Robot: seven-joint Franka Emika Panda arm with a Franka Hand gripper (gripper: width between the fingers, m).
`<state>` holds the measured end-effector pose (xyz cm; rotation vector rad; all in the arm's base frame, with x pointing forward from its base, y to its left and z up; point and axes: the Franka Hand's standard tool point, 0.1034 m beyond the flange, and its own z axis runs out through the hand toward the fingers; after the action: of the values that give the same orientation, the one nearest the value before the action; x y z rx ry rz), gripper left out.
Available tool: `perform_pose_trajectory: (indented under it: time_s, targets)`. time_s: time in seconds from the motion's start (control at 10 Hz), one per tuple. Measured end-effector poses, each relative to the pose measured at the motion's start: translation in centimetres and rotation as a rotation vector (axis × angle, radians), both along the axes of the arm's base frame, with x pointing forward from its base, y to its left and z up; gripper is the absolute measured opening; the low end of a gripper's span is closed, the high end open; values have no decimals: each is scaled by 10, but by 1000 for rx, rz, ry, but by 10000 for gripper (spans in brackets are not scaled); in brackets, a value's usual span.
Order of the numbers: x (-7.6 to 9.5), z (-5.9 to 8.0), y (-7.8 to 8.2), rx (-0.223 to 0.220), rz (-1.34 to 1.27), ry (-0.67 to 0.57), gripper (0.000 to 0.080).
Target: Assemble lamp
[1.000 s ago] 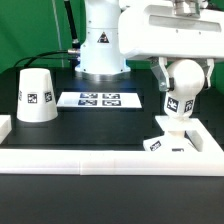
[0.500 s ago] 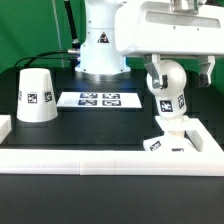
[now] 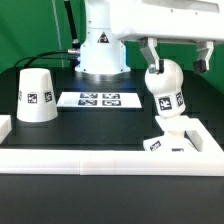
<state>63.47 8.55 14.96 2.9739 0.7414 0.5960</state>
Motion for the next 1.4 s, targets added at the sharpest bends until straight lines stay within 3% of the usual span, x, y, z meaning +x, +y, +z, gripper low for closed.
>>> perform_pose_trajectory:
  time_s: [0.7, 1.1, 1.4]
  targets:
    - [-5, -5, 1, -1, 0, 24, 699]
    - [-18, -9, 8, -32, -3, 255, 699]
    - [-10, -6, 7, -61, 19, 378, 699]
